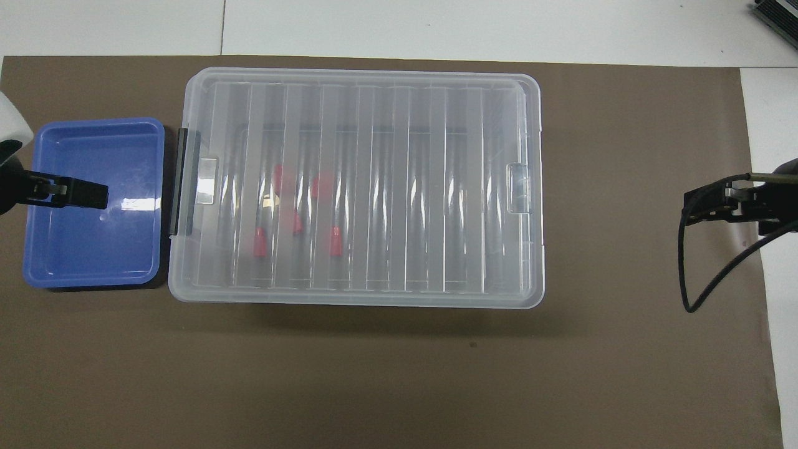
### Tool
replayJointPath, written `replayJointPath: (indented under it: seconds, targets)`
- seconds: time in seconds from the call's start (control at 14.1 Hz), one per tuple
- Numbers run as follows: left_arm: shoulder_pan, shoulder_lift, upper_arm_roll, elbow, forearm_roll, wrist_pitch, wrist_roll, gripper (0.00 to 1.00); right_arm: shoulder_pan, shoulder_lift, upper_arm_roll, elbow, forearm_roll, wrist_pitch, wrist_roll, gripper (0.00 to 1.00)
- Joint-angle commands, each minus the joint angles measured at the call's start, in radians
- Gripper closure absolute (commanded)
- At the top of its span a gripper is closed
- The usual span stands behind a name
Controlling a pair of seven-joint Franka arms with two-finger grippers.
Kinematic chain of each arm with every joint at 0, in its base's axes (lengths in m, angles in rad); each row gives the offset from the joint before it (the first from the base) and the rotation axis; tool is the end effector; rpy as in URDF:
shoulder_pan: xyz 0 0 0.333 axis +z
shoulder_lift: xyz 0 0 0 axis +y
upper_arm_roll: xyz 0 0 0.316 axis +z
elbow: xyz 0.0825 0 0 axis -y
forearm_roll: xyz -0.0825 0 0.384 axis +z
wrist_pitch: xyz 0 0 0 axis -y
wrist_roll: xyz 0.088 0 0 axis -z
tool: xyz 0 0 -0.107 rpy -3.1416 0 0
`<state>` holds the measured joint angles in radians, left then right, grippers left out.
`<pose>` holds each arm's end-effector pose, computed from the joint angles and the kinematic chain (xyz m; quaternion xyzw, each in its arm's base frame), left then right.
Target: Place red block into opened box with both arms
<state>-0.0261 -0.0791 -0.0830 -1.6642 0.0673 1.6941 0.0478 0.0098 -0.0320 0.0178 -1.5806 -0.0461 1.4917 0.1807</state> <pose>0.5389 -0.0544 0.6348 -0.9946 0.0806 -0.0554 0.0352 0.5361 0.0097 0.6308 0.9963 -0.0776 -0.0259 0.0261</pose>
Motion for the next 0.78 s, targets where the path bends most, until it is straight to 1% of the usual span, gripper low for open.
replayJointPath:
  seconds: [0.0, 0.43, 0.71]
  targets:
    - [0.003, 0.016, -0.011, 0.024, -0.011, -0.01, 0.003, 0.0, 0.009, -0.019, -0.009, -0.012, 0.005, -0.002, -0.041, 0.0]
    - [0.003, 0.007, -0.011, 0.032, -0.011, -0.024, 0.009, 0.0, 0.061, -0.019, -0.032, -0.012, 0.005, -0.002, -0.032, 0.0]
    - [0.008, 0.007, -0.011, 0.014, -0.011, 0.022, 0.012, 0.0, 0.049, -0.02, -0.038, -0.015, 0.005, -0.002, -0.03, 0.0]
